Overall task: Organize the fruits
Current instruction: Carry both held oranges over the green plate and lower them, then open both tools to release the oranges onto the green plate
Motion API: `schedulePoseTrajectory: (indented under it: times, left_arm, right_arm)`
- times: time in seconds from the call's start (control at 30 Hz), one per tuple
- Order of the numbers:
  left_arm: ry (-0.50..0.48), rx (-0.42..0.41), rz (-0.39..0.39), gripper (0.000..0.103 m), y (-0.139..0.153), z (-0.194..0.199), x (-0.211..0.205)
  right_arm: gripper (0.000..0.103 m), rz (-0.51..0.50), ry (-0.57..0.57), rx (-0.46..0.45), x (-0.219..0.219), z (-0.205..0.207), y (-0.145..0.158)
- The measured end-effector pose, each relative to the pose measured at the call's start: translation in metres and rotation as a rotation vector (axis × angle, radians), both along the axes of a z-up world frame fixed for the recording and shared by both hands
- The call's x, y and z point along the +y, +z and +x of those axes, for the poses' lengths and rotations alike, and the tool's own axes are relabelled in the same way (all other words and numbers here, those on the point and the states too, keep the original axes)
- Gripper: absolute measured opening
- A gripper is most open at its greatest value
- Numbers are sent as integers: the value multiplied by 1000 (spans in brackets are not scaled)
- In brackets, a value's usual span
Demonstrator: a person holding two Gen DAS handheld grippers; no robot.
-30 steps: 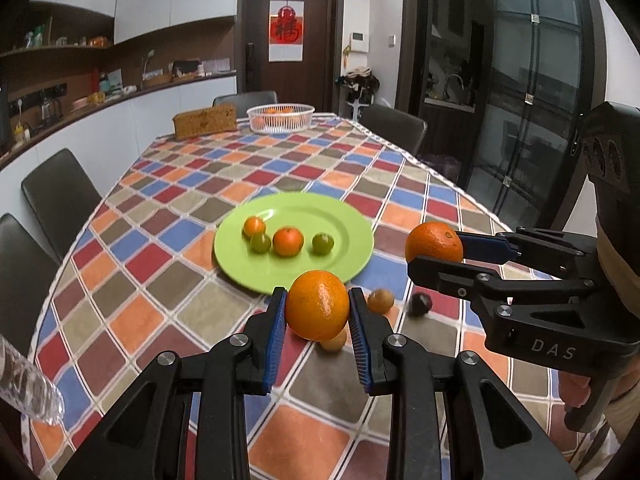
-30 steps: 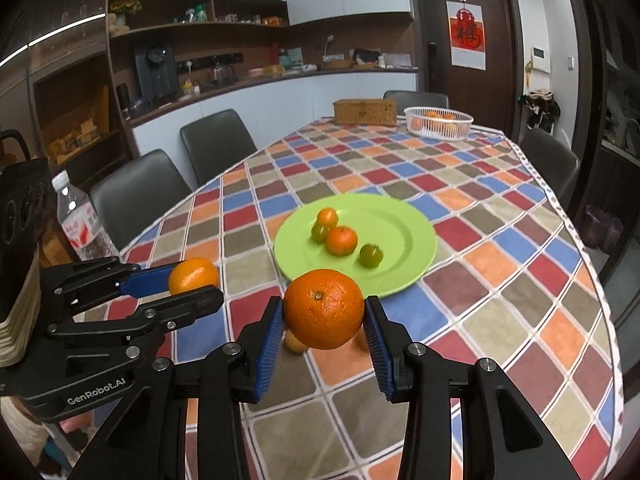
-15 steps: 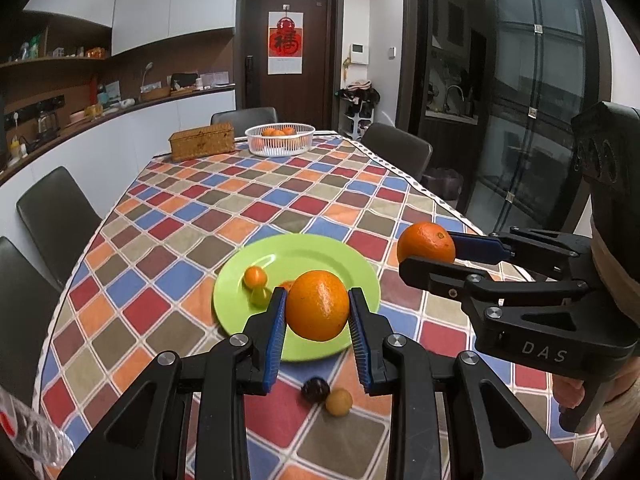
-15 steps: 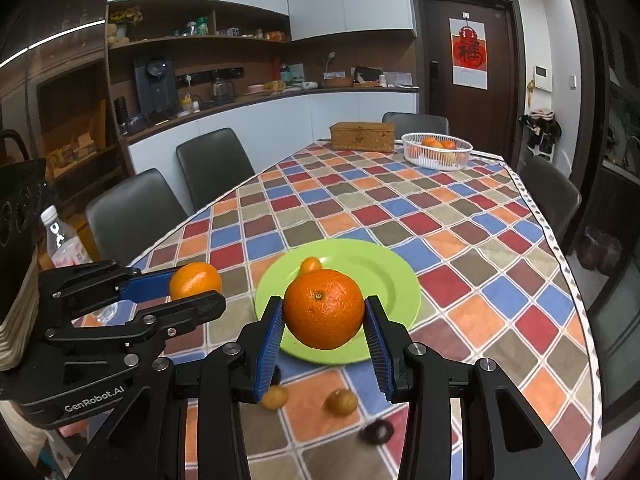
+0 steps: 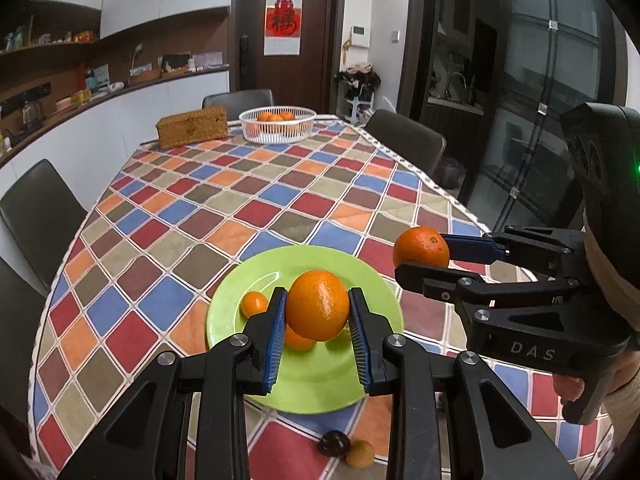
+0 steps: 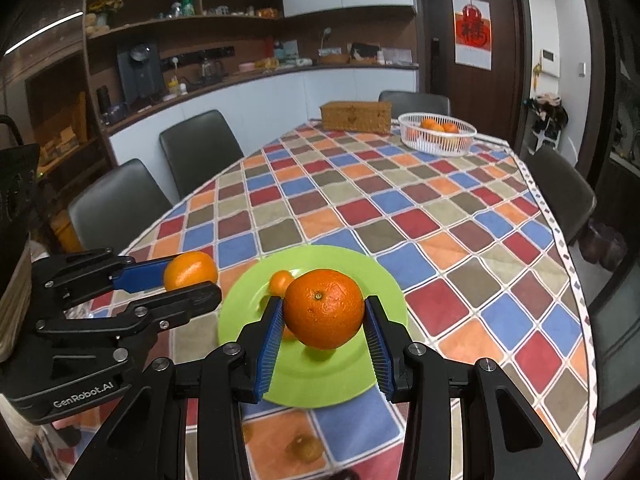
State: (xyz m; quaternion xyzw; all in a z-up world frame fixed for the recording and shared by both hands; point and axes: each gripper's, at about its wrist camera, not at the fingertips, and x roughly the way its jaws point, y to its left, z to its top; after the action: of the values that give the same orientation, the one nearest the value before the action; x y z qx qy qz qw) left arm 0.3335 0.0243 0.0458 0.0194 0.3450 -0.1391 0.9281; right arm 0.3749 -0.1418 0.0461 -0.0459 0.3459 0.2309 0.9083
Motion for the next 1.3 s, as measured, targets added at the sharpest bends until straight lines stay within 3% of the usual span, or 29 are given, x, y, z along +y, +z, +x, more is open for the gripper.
schedulePoseTrajectory:
  times: [0.23,0.7,0.93,1.07,1.3]
  left_arm:
    - [7,58,-16,30,-17,37,8]
    - [66,222,-48,30,-62,100,20]
    - [94,273,-51,30,-75,114,21]
    - [102,263,-40,38,-72,113,21]
    - [123,214,10,39,-52,94,23]
  right_arm:
    - [41,-55,-1,75,7,39,-19]
    - [41,-36,-49,281,13,104,-70]
    - [42,-56,-56,301,15,110,-78]
    - [42,-65,-53,300,16,108,-79]
    - [44,-49,-59,259,12,96,-63]
